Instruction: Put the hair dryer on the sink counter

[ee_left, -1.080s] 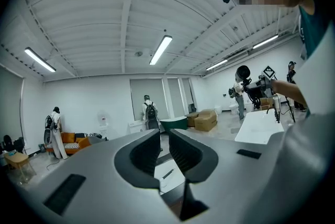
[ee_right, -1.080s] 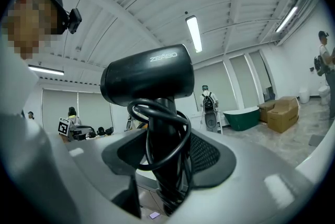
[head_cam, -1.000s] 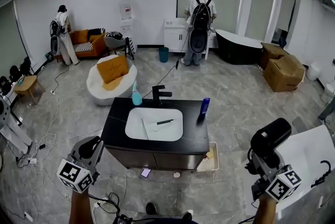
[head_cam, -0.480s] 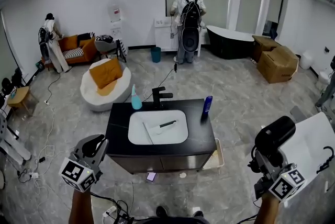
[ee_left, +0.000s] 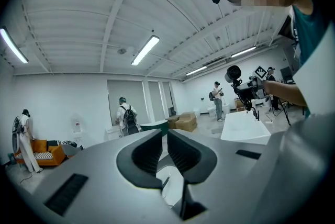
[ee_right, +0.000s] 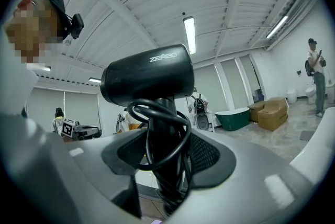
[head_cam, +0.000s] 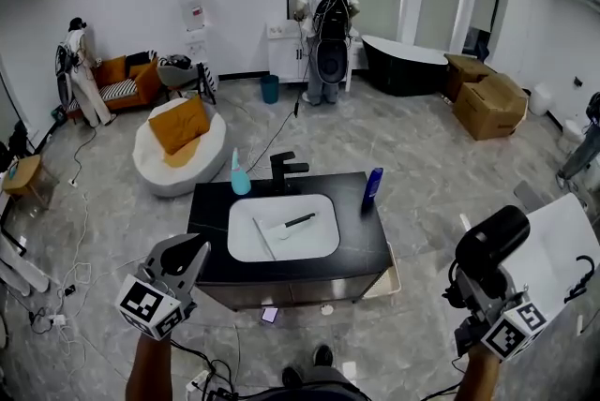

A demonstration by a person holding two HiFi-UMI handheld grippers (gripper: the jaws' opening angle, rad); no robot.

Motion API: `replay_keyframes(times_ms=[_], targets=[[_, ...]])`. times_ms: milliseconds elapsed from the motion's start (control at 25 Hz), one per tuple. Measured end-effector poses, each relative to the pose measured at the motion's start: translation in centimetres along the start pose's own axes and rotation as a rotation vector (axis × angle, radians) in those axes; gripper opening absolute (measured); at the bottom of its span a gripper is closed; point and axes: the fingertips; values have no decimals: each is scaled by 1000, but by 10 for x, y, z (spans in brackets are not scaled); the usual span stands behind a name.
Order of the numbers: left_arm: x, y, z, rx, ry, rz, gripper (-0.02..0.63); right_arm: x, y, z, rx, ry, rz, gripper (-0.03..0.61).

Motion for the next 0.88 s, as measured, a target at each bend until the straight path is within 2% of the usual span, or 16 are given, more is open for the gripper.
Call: replay_keyframes(times_ms=[240, 560, 760, 880], targets=[[16, -2, 18, -6, 7, -8, 28, 1, 1, 44, -3, 35, -2, 256], [54, 4, 25, -2, 100, 10, 20, -8, 19, 95, -16, 105, -18, 256], [61, 5, 28, 6, 128, 31, 20, -21, 30, 113, -24, 120, -34, 256], [74, -8, 32, 21, 120, 27, 20, -24, 25, 121, -19, 95, -28, 256]])
Point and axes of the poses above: the fingertips, and each gripper's own axes: z forward along the fingers, x to its left, y out of its top, and after that the axes turned 6 degrees about -x, right-handed
